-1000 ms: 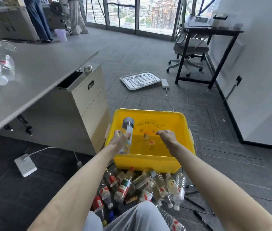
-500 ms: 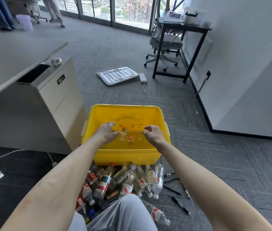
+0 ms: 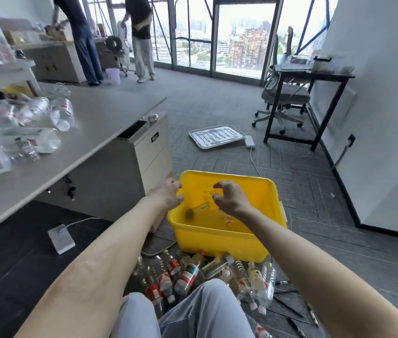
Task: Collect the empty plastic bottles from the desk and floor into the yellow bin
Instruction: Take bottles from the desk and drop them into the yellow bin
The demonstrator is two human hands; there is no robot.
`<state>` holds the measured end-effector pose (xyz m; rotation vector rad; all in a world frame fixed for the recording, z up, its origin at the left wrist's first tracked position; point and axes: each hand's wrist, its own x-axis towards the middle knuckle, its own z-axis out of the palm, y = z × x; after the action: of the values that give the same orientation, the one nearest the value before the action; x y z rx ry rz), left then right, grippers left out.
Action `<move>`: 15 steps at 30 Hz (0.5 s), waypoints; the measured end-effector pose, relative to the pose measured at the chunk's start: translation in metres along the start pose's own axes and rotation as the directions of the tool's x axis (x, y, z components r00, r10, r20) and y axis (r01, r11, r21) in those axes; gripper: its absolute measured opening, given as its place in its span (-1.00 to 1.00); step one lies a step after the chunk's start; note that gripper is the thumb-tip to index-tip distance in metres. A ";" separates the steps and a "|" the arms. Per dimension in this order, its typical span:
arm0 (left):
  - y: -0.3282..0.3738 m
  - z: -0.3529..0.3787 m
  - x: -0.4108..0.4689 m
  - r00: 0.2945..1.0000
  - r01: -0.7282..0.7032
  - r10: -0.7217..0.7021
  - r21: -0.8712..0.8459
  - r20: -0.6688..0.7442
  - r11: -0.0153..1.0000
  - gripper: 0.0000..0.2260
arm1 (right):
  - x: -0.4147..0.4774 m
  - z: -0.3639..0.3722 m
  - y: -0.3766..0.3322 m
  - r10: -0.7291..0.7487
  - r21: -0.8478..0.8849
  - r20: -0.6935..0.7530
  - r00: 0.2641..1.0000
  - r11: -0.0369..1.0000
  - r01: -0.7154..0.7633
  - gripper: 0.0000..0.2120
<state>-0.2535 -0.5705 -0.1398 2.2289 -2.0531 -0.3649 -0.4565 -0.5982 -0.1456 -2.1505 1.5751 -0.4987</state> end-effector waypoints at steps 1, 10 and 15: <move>-0.006 -0.010 -0.013 1.000 0.004 -0.003 0.014 -0.024 1.000 -0.60 | -0.003 -0.001 -0.013 -0.032 -0.004 -0.007 0.999 0.999 0.032 -0.63; -0.110 -0.099 -0.156 0.948 0.144 -0.112 0.088 -0.298 0.986 -0.71 | -0.035 0.023 -0.153 -0.376 -0.023 -0.014 0.926 0.926 0.376 -0.64; -0.174 -0.142 -0.244 0.874 0.249 -0.205 0.044 -0.440 0.967 -0.78 | -0.061 0.048 -0.257 -0.495 0.100 0.010 0.869 0.865 0.491 -0.67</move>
<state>-0.0678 -0.3256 -0.0136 2.3461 -1.6163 0.2154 -0.2435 -0.4656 -0.0508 -2.4680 0.9413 -0.6718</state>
